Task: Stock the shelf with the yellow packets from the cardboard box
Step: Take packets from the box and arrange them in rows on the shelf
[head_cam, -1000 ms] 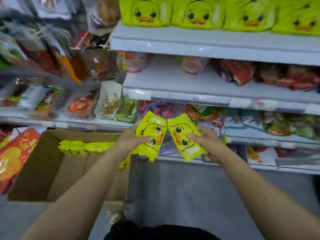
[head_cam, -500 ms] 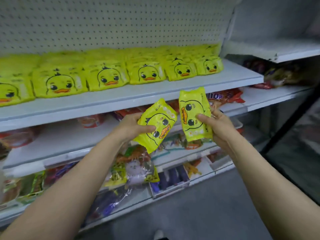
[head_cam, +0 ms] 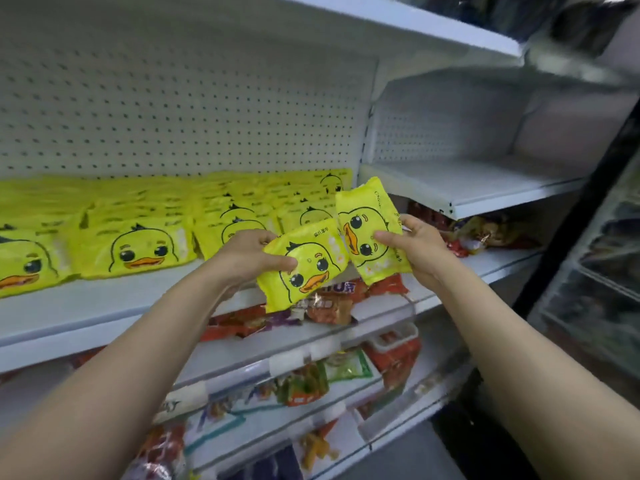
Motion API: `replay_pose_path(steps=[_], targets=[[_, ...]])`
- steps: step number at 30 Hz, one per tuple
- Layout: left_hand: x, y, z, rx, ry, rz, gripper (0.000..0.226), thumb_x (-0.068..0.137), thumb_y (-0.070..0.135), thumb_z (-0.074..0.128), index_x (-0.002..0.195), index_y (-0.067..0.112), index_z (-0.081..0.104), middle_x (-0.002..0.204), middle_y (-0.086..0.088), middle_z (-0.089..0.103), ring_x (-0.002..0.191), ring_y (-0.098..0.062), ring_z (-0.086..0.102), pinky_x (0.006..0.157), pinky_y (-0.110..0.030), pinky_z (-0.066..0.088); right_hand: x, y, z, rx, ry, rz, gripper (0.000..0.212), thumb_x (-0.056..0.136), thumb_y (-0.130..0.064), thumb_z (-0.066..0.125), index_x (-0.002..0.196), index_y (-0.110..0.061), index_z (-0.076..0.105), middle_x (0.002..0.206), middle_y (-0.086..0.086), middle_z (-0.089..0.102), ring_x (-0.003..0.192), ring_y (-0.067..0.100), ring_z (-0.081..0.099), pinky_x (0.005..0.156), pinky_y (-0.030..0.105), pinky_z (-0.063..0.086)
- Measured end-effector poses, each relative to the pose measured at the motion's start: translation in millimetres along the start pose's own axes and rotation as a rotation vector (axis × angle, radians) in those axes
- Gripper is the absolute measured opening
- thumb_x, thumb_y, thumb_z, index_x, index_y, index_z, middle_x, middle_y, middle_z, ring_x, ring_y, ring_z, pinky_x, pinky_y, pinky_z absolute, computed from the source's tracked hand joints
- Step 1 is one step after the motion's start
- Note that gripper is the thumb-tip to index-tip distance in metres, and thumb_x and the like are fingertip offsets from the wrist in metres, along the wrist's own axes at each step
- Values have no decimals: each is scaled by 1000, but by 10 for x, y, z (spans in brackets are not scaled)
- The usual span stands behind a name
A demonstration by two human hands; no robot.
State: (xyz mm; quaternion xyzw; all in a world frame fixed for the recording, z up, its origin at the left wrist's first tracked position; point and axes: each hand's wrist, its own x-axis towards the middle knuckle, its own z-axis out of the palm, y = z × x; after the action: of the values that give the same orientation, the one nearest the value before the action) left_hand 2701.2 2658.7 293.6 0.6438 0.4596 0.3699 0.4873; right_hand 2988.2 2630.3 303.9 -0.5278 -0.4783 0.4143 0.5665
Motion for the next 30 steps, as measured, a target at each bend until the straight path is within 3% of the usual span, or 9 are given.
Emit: replay_pose_path(steps=[3, 5, 8, 13, 17, 20, 24, 26, 30], targets=[[346, 157, 190, 51, 18, -7, 39, 69, 16, 86, 102, 17, 65, 124, -1, 55, 116, -10, 49, 94, -25, 36, 347, -32, -298, -52, -8, -11, 35, 79, -2, 77, 111, -10, 66, 101, 9, 76, 87, 25, 74, 74, 39, 61], [557, 226, 312, 69, 35, -6, 40, 70, 16, 85, 105, 17, 65, 127, -3, 53, 124, -13, 43, 97, -27, 32, 617, -39, -453, -78, -18, -11, 37, 79, -1, 77, 113, -8, 66, 100, 9, 76, 87, 26, 74, 75, 39, 61], [873, 239, 444, 77, 68, 2, 75, 69, 19, 87, 135, 7, 53, 146, -7, 46, 137, -20, 38, 101, -28, 32, 1104, -39, -609, -147, -85, -21, 38, 78, -3, 79, 114, -7, 66, 102, 10, 75, 85, 25, 74, 71, 37, 61], [1256, 293, 628, 125, 117, -23, 60, 67, 23, 88, 121, 12, 63, 129, 3, 57, 126, -14, 49, 101, -28, 37, 1962, -65, -705, -376, -264, -99, 29, 76, -3, 81, 99, -15, 68, 96, 7, 75, 75, 16, 73, 71, 34, 61], [1489, 415, 797, 123, 153, -31, 30, 73, 15, 83, 97, 24, 67, 101, 14, 64, 97, 0, 58, 81, -16, 44, 2657, -50, -702, -647, -433, -147, 30, 73, -12, 85, 99, -17, 70, 94, 0, 75, 80, 13, 72, 77, 30, 59], [1618, 432, 836, 121, 234, -39, 50, 73, 17, 84, 119, 16, 64, 118, 10, 55, 116, -7, 48, 96, -25, 36, 3128, 29, -593, -869, -529, -188, 44, 59, -37, 90, 95, -26, 67, 105, -1, 72, 98, 18, 68, 89, 34, 55], [1712, 444, 842, 119, 282, -64, 58, 70, 21, 86, 123, 14, 63, 124, 10, 57, 122, -8, 49, 103, -28, 37, 3611, 152, -381, -1006, -621, -227, 68, 59, -42, 91, 118, -25, 64, 117, -3, 61, 110, 15, 58, 91, 26, 46], [1741, 432, 817, 126, 297, -70, 39, 69, 19, 86, 105, 17, 70, 109, 11, 69, 114, -7, 57, 92, -25, 43, 3735, 139, -291, -1032, -621, -262, 79, 65, -36, 90, 136, -21, 57, 134, 0, 57, 123, 18, 54, 102, 28, 43], [1795, 412, 759, 150, 308, -79, 30, 68, 17, 87, 94, 19, 71, 88, 15, 71, 95, -1, 60, 84, -23, 42, 3975, 140, -160, -1051, -648, -287, 79, 69, -36, 88, 138, -18, 54, 140, 4, 56, 125, 21, 54, 106, 34, 43]])
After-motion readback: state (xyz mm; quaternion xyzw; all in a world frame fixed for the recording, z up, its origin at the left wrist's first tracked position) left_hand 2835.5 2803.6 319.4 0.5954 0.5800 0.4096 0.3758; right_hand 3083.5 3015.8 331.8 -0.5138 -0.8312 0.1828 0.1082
